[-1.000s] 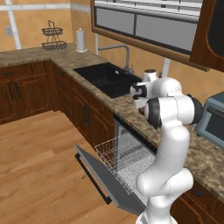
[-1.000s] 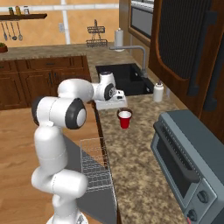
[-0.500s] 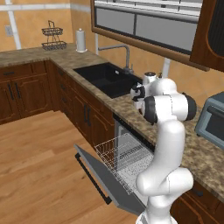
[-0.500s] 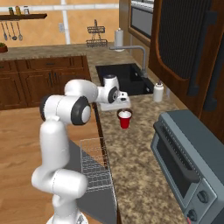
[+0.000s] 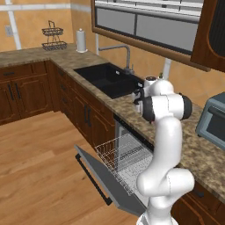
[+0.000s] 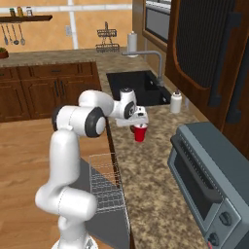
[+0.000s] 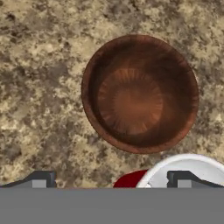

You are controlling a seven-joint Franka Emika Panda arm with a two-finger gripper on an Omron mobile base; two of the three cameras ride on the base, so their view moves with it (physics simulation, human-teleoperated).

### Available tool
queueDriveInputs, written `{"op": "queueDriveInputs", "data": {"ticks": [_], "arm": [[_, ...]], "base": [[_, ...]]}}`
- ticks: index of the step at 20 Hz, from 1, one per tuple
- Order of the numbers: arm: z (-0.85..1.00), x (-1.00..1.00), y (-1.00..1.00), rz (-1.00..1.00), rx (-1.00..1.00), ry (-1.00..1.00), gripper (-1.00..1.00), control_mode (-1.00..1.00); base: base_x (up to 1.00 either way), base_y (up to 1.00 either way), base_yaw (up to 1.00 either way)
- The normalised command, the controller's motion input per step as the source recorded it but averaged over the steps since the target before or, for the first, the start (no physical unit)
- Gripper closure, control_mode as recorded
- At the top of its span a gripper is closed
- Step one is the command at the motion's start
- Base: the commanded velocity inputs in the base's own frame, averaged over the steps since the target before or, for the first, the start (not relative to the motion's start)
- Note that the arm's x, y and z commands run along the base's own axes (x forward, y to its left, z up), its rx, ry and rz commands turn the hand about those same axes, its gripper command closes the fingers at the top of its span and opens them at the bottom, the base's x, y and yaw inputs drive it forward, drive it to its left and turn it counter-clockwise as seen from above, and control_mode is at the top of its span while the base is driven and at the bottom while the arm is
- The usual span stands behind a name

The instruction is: Pick up the cup and bowl from the counter, place them in the dishwasher, and close the dishwasher door.

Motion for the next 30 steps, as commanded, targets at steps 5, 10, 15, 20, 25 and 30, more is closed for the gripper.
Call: {"op": "queueDriveInputs", "data": {"ticks": [5, 10, 15, 20, 25, 30], "arm": [[-0.30, -0.22, -0.02, 0.02, 0.00, 0.02, 1.00, -1.00], [-0.22, -0.82, 0.00, 0.00, 0.00, 0.00, 1.00, -1.00], [-0.49, -0.51, 0.05, 0.01, 0.00, -0.12, 1.00, -1.00], [-0.27, -0.08, 0.01, 0.09, 0.00, -0.36, 1.00, -1.00], [0.35, -0.68, 0.56, 0.05, 0.00, -0.19, 1.00, -1.00], [1.00, -0.43, 0.98, 0.07, 0.00, 0.14, 1.00, -1.00]], "base": [[0.00, 0.00, 0.00], [0.00, 0.00, 0.00], [0.00, 0.00, 0.00], [0.00, 0.00, 0.00], [0.00, 0.00, 0.00], [0.00, 0.00, 0.00]]}}
